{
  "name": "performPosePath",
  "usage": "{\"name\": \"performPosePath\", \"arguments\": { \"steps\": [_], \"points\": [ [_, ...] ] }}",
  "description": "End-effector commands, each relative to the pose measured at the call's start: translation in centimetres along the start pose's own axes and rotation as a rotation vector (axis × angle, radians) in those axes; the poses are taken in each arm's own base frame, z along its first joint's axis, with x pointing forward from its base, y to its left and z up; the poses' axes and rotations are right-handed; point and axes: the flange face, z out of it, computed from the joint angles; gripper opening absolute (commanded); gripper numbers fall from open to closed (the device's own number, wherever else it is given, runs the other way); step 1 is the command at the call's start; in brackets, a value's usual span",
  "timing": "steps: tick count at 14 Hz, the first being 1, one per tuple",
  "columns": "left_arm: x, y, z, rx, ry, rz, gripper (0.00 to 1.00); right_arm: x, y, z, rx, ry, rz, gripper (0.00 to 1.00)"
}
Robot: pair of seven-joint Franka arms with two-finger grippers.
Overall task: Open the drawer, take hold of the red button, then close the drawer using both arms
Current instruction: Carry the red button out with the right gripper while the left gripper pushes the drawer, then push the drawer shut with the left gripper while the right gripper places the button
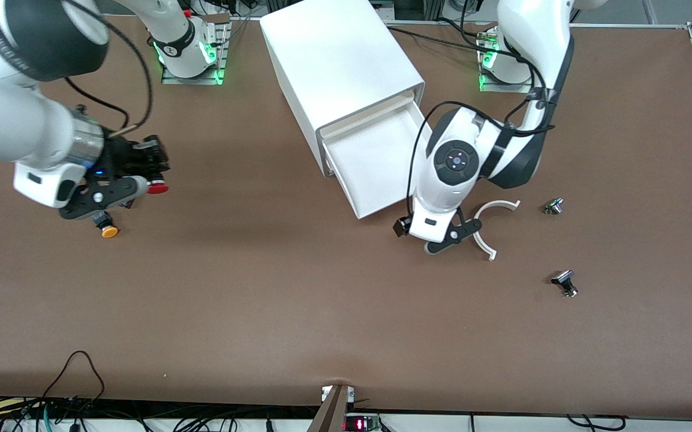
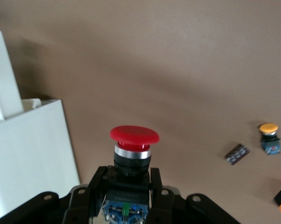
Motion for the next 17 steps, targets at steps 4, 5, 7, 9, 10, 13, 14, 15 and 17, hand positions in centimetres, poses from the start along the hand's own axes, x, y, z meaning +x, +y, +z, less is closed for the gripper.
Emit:
{"name": "performPosePath", "arguments": {
  "steps": [4, 5, 7, 9, 10, 13, 14, 15, 17],
  "points": [
    [-3.9, -0.2, 1.1, 0.016, -0.022, 0.020, 1.00, -4.0, 6.7, 8.6, -0.072, 0.057, -0.105, 0.23],
    [-4.7, -0.2, 1.6, 0.025, -0.027, 0.029, 1.00, -4.0, 7.6, 10.3, -0.089, 0.072, -0.113, 0.23],
    [-6.0, 0.0, 1.8, 0.030, -0.037, 0.047, 1.00, -4.3, 9.1, 14.3, -0.109, 0.102, -0.111, 0.23],
    [-7.5, 0.0, 1.8, 0.030, -0.054, 0.066, 1.00, -4.6, 9.9, 18.4, -0.133, 0.141, -0.113, 0.23],
    [-8.4, -0.2, 2.0, 0.039, -0.063, 0.077, 1.00, -4.9, 10.1, 20.1, -0.141, 0.154, -0.109, 0.23],
    [-11.4, -0.1, 1.8, 0.039, -0.085, 0.099, 1.00, -5.7, 11.3, 24.7, -0.156, 0.168, -0.099, 0.24],
    [-12.5, 0.2, 1.9, 0.040, -0.093, 0.099, 1.00, -6.3, 11.9, 25.9, -0.164, 0.175, -0.116, 0.24],
    [-13.4, 0.4, 2.1, 0.043, -0.100, 0.101, 1.00, -7.1, 12.8, 26.8, -0.172, 0.182, -0.138, 0.25],
    [-15.2, 1.0, 2.2, 0.044, -0.110, 0.110, 1.00, -8.5, 14.1, 28.3, -0.176, 0.171, -0.181, 0.27]
  ]
}}
